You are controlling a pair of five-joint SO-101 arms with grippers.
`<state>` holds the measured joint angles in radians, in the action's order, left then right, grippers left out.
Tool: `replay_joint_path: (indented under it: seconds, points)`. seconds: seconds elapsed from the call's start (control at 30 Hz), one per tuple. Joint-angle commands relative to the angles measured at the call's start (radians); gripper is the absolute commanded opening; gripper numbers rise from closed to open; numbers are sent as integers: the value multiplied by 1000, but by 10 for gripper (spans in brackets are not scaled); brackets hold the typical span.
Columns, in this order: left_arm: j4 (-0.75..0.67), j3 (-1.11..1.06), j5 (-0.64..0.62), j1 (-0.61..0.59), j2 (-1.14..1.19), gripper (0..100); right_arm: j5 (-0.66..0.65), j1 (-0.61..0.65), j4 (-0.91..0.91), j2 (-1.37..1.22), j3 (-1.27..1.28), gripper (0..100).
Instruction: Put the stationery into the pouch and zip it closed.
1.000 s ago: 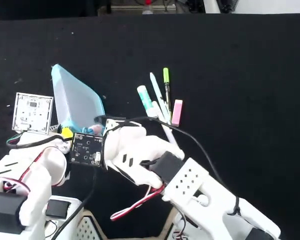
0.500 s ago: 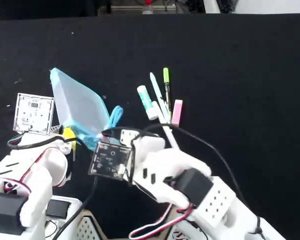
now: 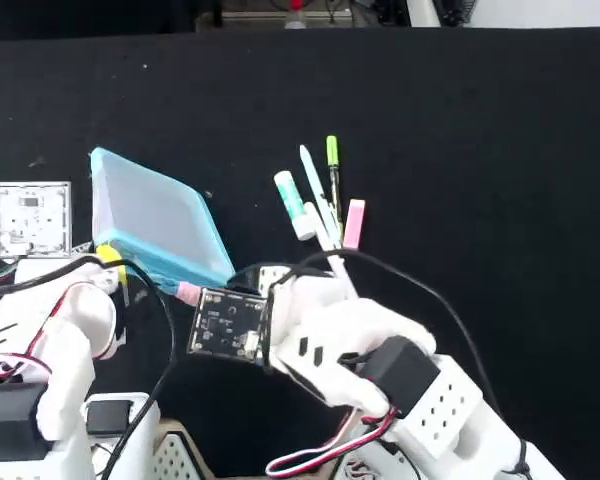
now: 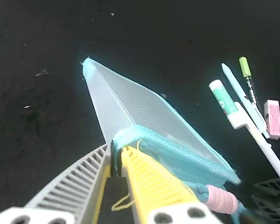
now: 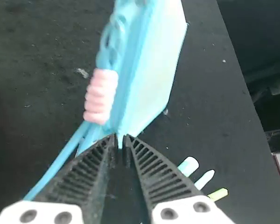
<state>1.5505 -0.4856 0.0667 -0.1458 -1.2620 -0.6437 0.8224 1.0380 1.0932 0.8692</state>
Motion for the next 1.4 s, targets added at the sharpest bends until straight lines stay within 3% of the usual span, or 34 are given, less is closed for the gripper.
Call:
replay_joint_path:
  seconds: [0.0,0.1,0.2,0.3,0.7,0.97,1.37]
  points:
    - [-17,39,-35,-18,5,30,25,-17,-61,16,-33,11]
    - [-18,39,-43,-18,5,30,175,32,-103,21,-33,35]
    - [-17,39,-43,-18,5,30,304,103,-107,21,-27,171]
    - [-15,39,-41,-18,5,30,299,167,-117,19,-7,253]
    - [-15,39,-40,-16,5,30,252,199,-439,15,188,225]
    - [-17,39,-40,-16,5,30,250,89,-491,13,219,179]
    - [-14,39,-40,-16,5,30,221,86,-483,13,228,162]
